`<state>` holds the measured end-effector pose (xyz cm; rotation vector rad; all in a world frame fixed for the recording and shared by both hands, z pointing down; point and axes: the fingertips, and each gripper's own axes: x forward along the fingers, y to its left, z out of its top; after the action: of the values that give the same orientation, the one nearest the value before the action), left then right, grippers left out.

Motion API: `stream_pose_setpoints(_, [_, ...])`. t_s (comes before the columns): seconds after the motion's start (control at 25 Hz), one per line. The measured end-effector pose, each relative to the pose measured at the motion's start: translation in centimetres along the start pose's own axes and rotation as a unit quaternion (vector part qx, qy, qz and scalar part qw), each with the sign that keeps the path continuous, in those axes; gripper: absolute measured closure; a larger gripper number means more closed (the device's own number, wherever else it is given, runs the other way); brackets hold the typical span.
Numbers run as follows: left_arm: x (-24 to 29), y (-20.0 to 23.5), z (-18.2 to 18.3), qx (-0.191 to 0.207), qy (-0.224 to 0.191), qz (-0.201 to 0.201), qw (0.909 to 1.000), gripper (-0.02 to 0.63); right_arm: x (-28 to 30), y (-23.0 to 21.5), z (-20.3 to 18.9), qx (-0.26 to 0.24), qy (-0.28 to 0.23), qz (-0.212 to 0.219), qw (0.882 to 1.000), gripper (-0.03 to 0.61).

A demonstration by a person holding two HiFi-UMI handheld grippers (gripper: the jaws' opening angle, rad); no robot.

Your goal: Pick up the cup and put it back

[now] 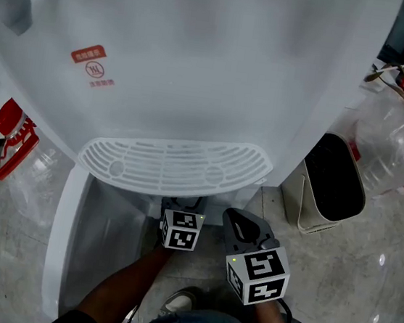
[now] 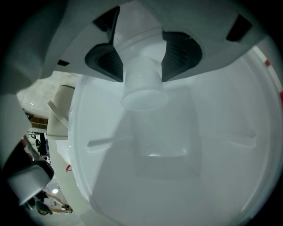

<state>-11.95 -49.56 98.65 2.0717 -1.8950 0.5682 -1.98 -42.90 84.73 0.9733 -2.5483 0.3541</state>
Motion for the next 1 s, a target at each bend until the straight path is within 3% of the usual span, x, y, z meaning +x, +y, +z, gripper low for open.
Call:
stream_pose_setpoints(0.72, [-4.0,0.3,0.8,-0.009,0.011,0.007,0.9999,0.341,-1.8,1.8,0.4,0.009,-0.004,0.021,1.000,0.555])
stream_pose_setpoints(1.0, [-8.5,-0.9,3.0,0.001,-0.004,-0.002,1.0000,0.400,-1.9,3.4,0.5,0.033,0.003,0.033,0.999,0.555])
